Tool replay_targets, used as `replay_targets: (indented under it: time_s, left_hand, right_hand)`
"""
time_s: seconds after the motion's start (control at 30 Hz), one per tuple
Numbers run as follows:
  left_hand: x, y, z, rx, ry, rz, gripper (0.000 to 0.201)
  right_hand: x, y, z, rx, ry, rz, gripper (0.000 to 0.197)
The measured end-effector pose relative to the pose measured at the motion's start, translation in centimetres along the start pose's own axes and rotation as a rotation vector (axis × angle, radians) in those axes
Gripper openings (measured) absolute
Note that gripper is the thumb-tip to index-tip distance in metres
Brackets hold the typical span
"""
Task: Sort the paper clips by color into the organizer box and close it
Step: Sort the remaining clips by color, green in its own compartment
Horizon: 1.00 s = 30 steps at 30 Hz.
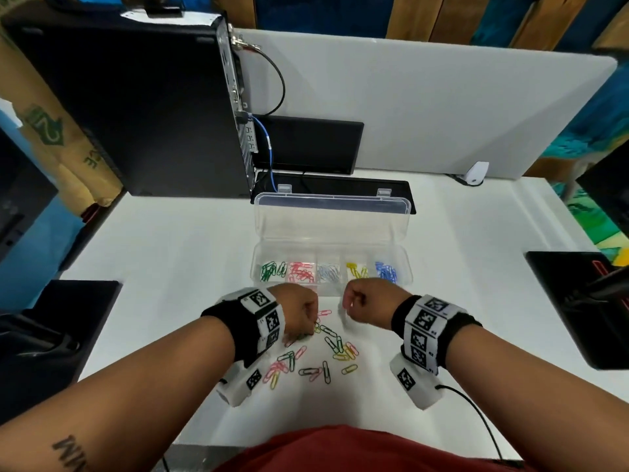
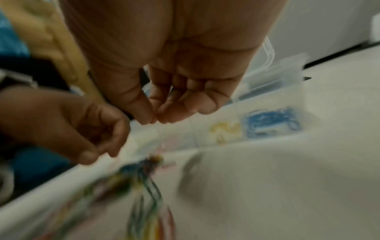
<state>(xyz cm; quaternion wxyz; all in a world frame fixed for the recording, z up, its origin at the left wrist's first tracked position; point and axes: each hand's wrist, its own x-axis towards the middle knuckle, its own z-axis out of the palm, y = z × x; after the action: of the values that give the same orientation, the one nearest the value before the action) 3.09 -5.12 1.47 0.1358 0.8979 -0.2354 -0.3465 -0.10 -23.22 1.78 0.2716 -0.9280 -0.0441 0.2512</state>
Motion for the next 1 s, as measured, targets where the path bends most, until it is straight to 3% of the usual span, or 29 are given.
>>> replay_targets:
  time_s: [0.2,0.33,0.43,0.67,0.87,1.0]
  left_hand:
    - [-0.1,-0.5,3.4,0.159,-0.044,0.037,0.027]
    - [-0.1,-1.0,4.3,0.22,0.02,0.06,0.045]
    - [0.2,-0.8,4.6,0.295,0.067,0.084,0.055]
    - [1.6,1.1,5.2,0.475,0.115,0.128,0.044]
    - [2.0,1.5,5.4,0.446,0.161,0.048,0.024]
    - [2.0,1.4,5.4,0.386,0.158,0.021,0.02]
  right_hand:
    - [-1.4,2.3,4.0,-0.222,-0.16,0.034,0.036]
    - [-1.8,3.1,5.6,-0.25,-0.095,0.008,0.057]
    - [-1.6,3.0,6.1,-0.291,-0.044,-0.019,0.063]
    - [-0.4,1.5,6.6,-0.256,-0.003,0.059,0.048]
    - [0.4,0.8,6.8,-0.219,0.026,0.139,0.031]
    - [0.4,0.8,6.8,-0.205,0.017,0.154,0.024]
